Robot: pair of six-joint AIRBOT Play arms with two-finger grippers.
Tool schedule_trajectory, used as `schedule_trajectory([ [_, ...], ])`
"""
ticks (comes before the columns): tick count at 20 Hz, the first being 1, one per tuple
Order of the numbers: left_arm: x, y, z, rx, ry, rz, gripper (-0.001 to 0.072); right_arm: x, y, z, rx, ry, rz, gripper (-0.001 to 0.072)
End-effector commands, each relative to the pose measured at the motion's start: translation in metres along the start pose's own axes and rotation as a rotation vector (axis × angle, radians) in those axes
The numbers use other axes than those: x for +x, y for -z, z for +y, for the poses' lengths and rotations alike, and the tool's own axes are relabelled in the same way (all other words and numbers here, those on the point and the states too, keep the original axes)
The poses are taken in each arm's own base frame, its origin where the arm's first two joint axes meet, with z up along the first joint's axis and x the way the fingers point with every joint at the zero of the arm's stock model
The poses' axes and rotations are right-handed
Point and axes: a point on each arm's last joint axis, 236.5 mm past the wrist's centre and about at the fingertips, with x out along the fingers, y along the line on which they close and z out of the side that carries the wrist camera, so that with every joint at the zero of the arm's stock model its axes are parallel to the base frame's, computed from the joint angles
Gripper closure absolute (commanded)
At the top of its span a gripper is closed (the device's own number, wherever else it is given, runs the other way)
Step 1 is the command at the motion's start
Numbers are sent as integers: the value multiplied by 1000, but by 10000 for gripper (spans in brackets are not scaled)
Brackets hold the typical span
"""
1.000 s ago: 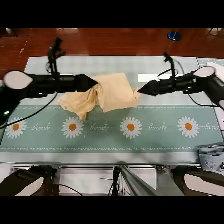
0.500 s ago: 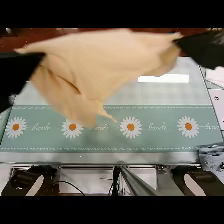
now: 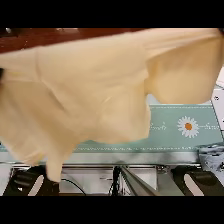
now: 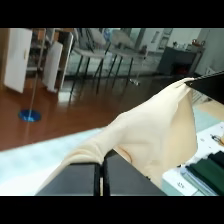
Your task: Fold the shirts.
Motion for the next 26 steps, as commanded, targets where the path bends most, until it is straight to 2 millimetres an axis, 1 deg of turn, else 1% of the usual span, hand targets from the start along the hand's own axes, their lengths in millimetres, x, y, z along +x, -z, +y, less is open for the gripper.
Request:
schedule_trajectory([
  [1, 20, 45, 28, -101, -30, 119, 679, 17, 37, -30, 13, 73, 167, 697],
  [5, 54, 106, 76, -227, -93, 285, 678, 56, 64, -61, 66, 90, 281, 697],
  [9, 94, 162, 117, -332, -143, 431, 678, 105, 102, -94, 129, 94, 404, 697],
  [11, 116, 186, 141, -329, -183, 457, 678, 129, 119, -114, 146, 107, 437, 697],
  [13, 133, 204, 170, -351, -250, 453, 678, 154, 132, -135, 164, 127, 445, 697],
  [15, 146, 215, 197, -406, -316, 421, 677, 176, 142, -155, 187, 156, 432, 697],
  [17, 155, 217, 219, -456, -373, 365, 677, 195, 149, -172, 204, 182, 411, 696],
  [19, 160, 216, 237, -484, -424, 313, 677, 209, 156, -185, 226, 202, 394, 696],
  [21, 161, 217, 253, -474, -472, 280, 676, 220, 166, -197, 237, 218, 394, 696],
  [23, 162, 221, 267, -470, -513, 263, 676, 230, 176, -207, 248, 232, 399, 696],
  [25, 163, 237, 276, -480, -534, 290, 676, 238, 188, -215, 259, 244, 407, 696],
  [26, 164, 249, 277, -492, -537, 318, 676, 242, 194, -218, 265, 247, 417, 696],
])
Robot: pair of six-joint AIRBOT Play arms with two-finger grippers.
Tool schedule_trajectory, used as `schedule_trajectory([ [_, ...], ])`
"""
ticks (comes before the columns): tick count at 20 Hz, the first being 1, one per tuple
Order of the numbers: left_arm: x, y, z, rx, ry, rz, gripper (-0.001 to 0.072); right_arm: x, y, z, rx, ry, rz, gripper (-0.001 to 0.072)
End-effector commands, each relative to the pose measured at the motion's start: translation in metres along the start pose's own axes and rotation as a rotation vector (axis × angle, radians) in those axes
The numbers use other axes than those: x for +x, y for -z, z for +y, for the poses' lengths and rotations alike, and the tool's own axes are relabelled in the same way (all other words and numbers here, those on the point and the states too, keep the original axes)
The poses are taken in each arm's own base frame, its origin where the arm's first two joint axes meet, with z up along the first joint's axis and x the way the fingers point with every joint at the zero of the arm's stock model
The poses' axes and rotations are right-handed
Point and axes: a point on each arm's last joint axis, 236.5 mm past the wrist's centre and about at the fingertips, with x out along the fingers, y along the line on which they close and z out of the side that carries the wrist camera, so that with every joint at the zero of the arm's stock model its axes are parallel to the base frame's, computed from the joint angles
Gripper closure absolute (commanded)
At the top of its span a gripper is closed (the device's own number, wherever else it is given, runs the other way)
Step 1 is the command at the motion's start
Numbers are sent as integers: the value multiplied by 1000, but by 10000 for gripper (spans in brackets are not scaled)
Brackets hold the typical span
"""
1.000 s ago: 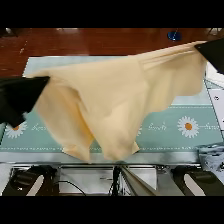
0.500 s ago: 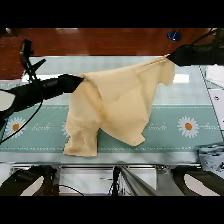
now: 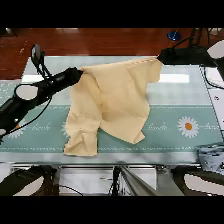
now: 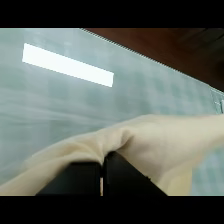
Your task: Fold the shirts.
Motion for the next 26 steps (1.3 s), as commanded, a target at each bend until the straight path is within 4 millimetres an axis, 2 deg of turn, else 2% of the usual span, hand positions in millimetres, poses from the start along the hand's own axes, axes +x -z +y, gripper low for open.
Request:
schedule_trajectory([
  [1, 20, 15, 23, -22, -53, 30, 676, 25, 6, -17, 19, 26, 6, 696],
  [3, 31, 40, 26, -25, -55, 106, 672, 34, 15, -20, 30, 24, 35, 696],
  [4, 35, 49, 28, -25, -57, 131, 624, 36, 17, -20, 37, 20, 43, 696],
  [5, 36, 53, 29, -26, -60, 142, 502, 37, 18, -19, 45, 13, 45, 687],
  [6, 37, 52, 30, -28, -62, 140, 329, 37, 16, -18, 50, 10, 35, 541],
  [7, 34, 46, 31, -32, -60, 132, 230, 35, 12, -16, 61, 2, 24, 355],
  [8, 28, 36, 29, -40, -46, 132, 166, 27, 7, -15, 71, -6, 9, 295],
  [10, 4, 11, 28, -8, -12, 147, 145, -2, -3, -13, 61, -9, -8, 295],
  [11, -12, 1, 32, 62, -8, 168, 72, -18, -2, -17, 32, 9, 5, 294],
  [12, -31, -8, 44, 126, -28, 197, 32, -35, 4, -28, -12, 54, 39, 295],
  [14, -73, -8, 78, 176, -104, 300, 32, -68, 35, -66, -94, 195, 187, 295],
  [15, -97, 1, 98, 174, -148, 378, 33, -85, 58, -89, -106, 267, 296, 294],
  [17, -148, 41, 137, 53, -243, 586, 35, -109, 97, -124, -24, 357, 446, 295],
  [19, -172, 79, 148, -62, -215, 707, 35, -108, 127, -132, 90, 321, 499, 295],
  [21, -173, 110, 146, -174, -147, 739, 35, -98, 159, -123, 156, 237, 555, 294],
  [24, -170, 155, 144, -258, -107, 799, 34, -83, 206, -96, 212, 92, 643, 255],
  [26, -172, 178, 143, -288, -96, 845, 34, -76, 227, -76, 251, -6, 671, 160],
])
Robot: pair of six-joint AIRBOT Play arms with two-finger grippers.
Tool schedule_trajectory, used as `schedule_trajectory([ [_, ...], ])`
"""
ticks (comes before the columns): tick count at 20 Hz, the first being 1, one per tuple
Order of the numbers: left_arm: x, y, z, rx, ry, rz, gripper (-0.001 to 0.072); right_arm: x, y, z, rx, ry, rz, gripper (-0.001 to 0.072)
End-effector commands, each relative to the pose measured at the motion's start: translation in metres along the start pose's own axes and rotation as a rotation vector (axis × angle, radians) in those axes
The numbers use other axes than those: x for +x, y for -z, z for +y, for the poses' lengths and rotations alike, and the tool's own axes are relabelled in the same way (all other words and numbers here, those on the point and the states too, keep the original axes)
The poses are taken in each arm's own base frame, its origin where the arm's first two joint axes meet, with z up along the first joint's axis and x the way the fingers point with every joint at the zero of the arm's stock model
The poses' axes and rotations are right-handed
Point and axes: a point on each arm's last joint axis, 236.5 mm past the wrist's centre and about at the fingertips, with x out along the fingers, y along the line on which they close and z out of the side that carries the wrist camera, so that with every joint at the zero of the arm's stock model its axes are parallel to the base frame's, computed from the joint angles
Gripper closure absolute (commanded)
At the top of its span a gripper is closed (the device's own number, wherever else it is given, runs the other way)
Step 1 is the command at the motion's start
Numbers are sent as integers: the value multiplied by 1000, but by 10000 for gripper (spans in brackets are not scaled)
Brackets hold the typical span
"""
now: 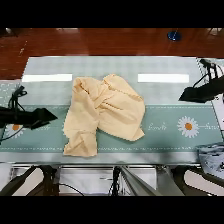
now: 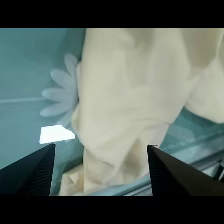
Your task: Fold the shirts.
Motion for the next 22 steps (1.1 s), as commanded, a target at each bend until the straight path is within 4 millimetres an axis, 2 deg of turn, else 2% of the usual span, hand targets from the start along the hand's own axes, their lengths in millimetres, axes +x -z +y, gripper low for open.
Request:
schedule_trajectory([
  [1, 25, 40, 4, -45, 54, 110, 34, 28, 36, 31, 19, -181, 91, 160],
  [5, 42, 40, 6, -26, 31, 126, 34, 40, 51, 52, 45, -287, 117, 161],
  [8, 64, 40, 2, 2, 19, 162, 34, 38, 57, 67, 58, -357, 136, 163],
  [10, 81, 33, 5, -16, -23, 153, 37, 34, 65, 75, 31, -397, 165, 210],
  [11, 89, 31, 6, -20, -39, 149, 81, 32, 70, 78, 18, -408, 185, 234],
  [12, 94, 32, 7, -10, -46, 158, 309, 30, 73, 79, 15, -417, 200, 235],
  [13, 97, 34, 6, 3, -47, 171, 610, 29, 76, 81, 13, -423, 213, 234],
  [14, 98, 35, 6, 23, -45, 177, 677, 29, 77, 81, 12, -426, 218, 234],
  [18, 97, 38, 6, 41, -40, 188, 678, 33, 84, 82, 23, -433, 236, 234],
  [22, 96, 42, 4, 64, -28, 207, 678, 60, 113, 87, 65, -445, 288, 230],
])
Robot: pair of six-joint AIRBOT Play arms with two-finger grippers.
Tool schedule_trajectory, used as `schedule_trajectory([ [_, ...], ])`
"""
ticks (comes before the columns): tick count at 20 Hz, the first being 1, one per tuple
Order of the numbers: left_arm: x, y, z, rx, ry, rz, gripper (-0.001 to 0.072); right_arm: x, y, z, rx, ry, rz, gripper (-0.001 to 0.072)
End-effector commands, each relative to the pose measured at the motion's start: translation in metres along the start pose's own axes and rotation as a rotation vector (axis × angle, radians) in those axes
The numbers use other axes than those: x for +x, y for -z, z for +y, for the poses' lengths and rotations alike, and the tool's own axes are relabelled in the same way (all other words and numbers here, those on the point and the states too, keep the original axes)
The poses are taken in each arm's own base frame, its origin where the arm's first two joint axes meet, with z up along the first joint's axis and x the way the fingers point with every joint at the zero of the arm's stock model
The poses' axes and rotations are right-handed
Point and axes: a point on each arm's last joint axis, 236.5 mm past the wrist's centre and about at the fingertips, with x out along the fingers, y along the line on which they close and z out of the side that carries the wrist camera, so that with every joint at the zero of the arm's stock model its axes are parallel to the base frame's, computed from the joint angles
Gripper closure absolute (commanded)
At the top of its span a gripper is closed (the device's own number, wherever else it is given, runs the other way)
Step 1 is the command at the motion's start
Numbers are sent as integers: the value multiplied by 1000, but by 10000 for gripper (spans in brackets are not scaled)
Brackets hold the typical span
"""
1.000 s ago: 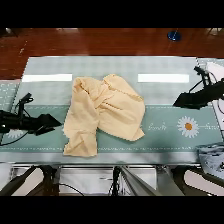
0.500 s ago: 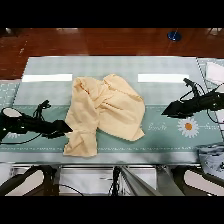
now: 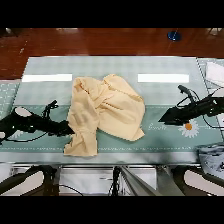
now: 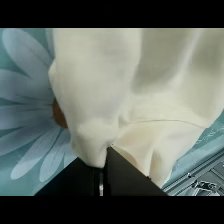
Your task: Fold the shirts.
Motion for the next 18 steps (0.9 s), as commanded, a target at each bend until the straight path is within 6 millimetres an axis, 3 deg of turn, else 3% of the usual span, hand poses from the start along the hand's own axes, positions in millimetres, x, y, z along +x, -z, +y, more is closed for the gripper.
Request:
schedule_trajectory([
  [1, 0, 2, 0, 21, -2, 10, 678, 31, 13, -5, 16, 7, 25, 230],
  [6, -3, -1, -3, 35, 2, 8, 678, 73, -1, 4, -57, 122, -14, 210],
  [12, -3, -2, -3, 61, 1, 6, 678, 95, -9, 18, -86, 172, -47, 211],
  [15, -3, -2, -3, 75, 1, 6, 678, 112, 2, 19, -66, 180, 11, 216],
  [18, -5, -5, -4, 81, 1, -1, 678, 135, 21, 24, -65, 184, 104, 282],
])
